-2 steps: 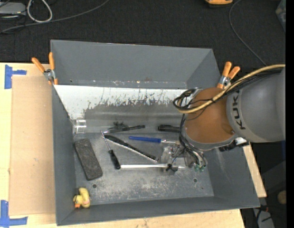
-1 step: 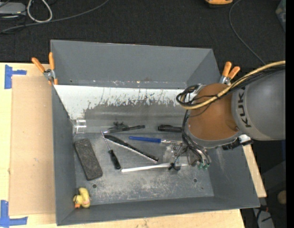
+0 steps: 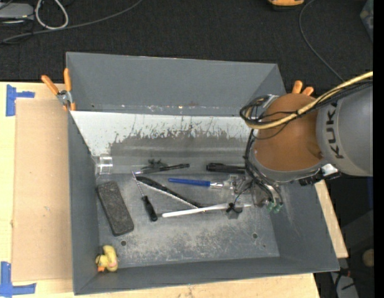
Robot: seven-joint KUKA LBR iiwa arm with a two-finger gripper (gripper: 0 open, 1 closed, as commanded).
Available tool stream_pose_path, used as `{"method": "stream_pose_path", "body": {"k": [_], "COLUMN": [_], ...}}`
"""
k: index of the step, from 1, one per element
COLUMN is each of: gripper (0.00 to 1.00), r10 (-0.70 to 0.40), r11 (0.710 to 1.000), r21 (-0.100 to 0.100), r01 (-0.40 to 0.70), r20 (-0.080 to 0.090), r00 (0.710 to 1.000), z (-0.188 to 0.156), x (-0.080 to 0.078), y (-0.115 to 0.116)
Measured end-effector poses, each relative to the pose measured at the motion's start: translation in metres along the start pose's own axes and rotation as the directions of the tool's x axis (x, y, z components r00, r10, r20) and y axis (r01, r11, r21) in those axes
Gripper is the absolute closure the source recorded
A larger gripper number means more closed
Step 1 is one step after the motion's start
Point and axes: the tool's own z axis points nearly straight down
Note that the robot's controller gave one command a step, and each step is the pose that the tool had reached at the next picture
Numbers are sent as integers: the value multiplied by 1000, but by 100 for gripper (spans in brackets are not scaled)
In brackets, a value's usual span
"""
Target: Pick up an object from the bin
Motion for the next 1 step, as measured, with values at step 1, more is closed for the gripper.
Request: {"method": "stream_pose_path", "body": {"k": [1], "gripper": [100], "r10": [0], "r11": [1000], "r21": [0], "r01": [0], "r20": [4], "r00": [1000], "z": [-41], "x": [-1], "y": [0]}}
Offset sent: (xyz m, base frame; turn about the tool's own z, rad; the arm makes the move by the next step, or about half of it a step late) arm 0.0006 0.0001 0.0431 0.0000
